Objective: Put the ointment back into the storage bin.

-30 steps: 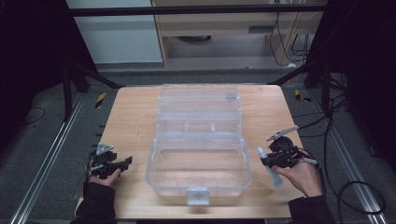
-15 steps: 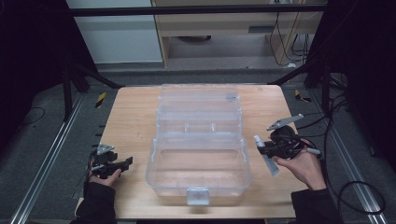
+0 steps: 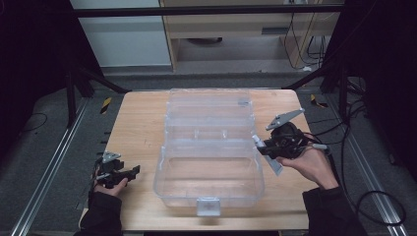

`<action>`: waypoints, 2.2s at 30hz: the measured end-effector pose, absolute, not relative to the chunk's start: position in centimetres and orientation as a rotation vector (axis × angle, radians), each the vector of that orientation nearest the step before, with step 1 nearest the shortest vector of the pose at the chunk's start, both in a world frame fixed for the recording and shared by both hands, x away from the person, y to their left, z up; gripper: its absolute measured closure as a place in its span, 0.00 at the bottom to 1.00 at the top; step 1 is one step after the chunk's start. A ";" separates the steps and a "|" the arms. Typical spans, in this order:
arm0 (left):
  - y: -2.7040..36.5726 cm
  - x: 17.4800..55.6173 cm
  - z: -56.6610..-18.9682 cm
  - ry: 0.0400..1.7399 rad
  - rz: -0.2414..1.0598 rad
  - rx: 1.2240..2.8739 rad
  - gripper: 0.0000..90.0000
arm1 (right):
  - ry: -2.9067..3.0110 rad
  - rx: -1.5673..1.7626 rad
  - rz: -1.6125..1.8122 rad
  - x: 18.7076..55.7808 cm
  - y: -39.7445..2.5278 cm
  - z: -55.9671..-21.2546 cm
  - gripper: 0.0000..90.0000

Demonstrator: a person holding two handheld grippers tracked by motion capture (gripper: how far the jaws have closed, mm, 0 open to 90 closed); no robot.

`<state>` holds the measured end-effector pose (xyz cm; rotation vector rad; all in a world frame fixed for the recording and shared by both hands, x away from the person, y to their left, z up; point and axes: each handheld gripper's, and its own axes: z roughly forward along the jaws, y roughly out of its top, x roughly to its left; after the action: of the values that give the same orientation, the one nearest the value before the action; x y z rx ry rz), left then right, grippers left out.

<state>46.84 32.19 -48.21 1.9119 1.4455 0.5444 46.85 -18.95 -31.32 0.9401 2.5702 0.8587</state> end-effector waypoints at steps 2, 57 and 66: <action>32.2 46.8 -48.2 1.445 0.544 1.912 0.33 | 2.590 0.895 0.850 47.0 -18.2 -30.9 0.78; 32.3 46.8 -48.2 1.446 0.542 1.910 0.33 | 3.064 0.281 0.414 47.8 -8.2 -40.0 0.78; 32.3 46.9 -48.3 1.445 0.541 1.912 0.33 | 3.088 0.244 0.340 47.5 -7.7 -41.9 0.78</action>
<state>46.87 32.27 -48.26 1.9124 1.4451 0.5414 47.55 -7.70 -41.89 0.2443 3.0876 0.3404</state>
